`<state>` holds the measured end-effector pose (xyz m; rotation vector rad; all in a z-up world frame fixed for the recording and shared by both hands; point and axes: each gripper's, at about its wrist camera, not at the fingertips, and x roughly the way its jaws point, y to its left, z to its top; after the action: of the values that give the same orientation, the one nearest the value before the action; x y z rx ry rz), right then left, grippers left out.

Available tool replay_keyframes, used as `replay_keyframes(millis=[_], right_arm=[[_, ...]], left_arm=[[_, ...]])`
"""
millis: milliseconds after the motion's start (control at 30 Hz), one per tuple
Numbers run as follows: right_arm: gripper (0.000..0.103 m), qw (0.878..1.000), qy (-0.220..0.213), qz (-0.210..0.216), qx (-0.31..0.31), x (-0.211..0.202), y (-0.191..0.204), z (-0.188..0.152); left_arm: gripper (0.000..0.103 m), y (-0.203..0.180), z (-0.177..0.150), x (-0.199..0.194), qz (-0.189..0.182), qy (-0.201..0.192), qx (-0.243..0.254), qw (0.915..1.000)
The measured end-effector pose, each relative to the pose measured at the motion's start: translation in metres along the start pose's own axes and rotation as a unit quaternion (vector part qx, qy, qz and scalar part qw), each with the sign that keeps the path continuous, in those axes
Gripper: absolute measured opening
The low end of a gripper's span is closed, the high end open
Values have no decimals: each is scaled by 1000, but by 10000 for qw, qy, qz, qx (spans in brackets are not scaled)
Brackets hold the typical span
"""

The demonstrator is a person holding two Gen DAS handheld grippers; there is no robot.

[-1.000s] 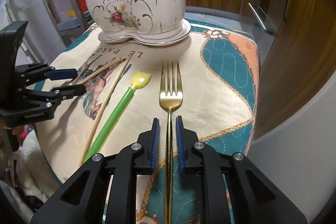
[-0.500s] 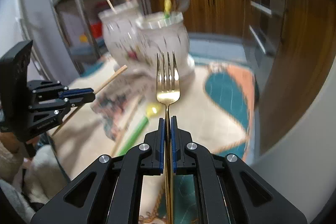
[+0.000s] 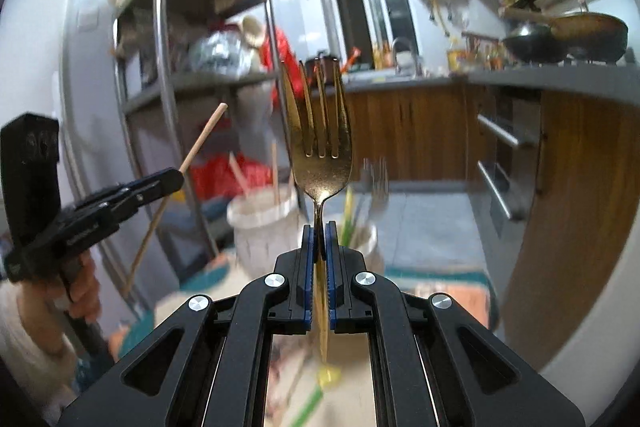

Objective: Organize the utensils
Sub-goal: 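Drop the chopstick into the tall holder while the right gripper drops the gold fork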

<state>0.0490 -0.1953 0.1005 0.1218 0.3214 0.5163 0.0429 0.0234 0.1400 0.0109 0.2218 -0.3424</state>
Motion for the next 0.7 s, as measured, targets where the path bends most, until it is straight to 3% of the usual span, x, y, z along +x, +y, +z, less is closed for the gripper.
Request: replay_keyframes(millis=[133, 300, 500, 700], right_arm=[[6, 9994, -247, 151, 199, 13, -6, 37], [6, 9983, -536, 53, 227, 30, -13, 64], [6, 9977, -605, -135, 279, 51, -23, 57], [6, 9992, -177, -179, 317, 82, -30, 29]], left_arm=[[6, 18, 29, 31, -222, -383, -480, 9979], [6, 37, 38, 68, -323, -578, -921, 9935], [6, 41, 27, 93, -86, -740, -1007, 9921], [6, 39, 9, 106, 169, -766, -917, 9927]])
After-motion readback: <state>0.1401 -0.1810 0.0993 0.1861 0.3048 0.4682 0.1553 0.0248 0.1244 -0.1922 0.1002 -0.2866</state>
